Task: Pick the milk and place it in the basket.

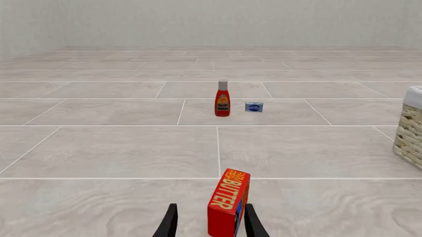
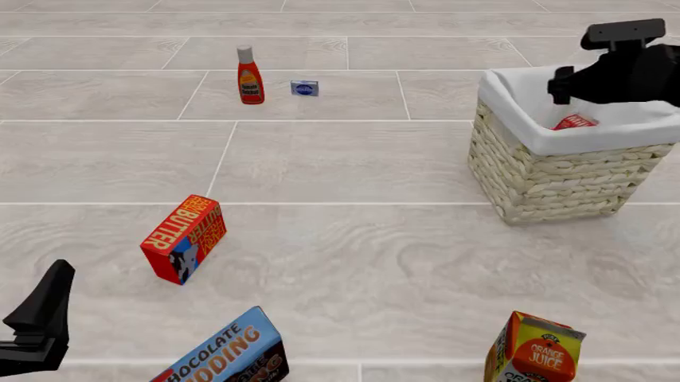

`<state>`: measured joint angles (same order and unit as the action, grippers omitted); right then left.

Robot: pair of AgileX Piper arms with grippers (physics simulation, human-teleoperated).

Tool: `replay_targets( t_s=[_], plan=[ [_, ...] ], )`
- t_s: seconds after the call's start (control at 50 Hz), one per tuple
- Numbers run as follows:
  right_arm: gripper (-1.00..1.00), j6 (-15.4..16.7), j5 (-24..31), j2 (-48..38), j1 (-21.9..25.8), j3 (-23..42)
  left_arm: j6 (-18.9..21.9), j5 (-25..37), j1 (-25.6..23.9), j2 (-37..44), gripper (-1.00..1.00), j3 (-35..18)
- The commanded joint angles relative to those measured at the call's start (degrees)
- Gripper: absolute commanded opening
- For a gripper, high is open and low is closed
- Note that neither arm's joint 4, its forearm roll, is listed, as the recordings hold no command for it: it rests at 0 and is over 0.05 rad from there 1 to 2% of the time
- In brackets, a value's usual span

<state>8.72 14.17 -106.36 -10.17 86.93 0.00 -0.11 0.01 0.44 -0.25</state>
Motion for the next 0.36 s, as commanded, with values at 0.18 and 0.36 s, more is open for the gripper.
replay_targets(
  t_s=[0.18, 0.36],
  plan=[
    [1.00, 0.16, -0.20, 5.65, 0.10, -2.28, 0.01, 0.00, 0.01, -0.01, 1.00, 0.00],
    [1.00, 0.30, -0.79, 8.55, 0.20, -3.85, 0.00, 0.00, 0.00, 0.00, 1.00, 0.00]
  ],
)
